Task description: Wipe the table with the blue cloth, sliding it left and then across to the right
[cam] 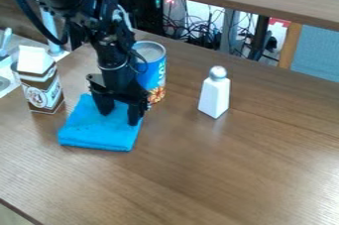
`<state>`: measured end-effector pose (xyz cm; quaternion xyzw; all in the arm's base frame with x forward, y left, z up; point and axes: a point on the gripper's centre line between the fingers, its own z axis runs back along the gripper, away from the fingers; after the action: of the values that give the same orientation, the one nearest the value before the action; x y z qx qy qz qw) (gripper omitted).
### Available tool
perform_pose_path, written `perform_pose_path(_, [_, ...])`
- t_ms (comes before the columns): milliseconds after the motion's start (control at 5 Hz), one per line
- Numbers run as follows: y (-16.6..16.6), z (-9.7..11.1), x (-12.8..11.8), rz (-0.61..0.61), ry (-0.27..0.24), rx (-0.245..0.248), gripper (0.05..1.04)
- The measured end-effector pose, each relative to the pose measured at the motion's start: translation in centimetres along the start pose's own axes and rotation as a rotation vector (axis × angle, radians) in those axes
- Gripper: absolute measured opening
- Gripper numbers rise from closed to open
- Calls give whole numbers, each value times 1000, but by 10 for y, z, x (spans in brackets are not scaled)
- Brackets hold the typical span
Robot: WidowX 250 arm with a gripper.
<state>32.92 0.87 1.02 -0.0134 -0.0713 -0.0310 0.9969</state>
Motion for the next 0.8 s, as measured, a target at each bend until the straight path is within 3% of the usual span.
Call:
perform_pose_path(400, [-96, 0, 4, -237, -10, -81, 992])
perform_pose_path(800, [-162, 1, -1, -392, 8, -171, 991])
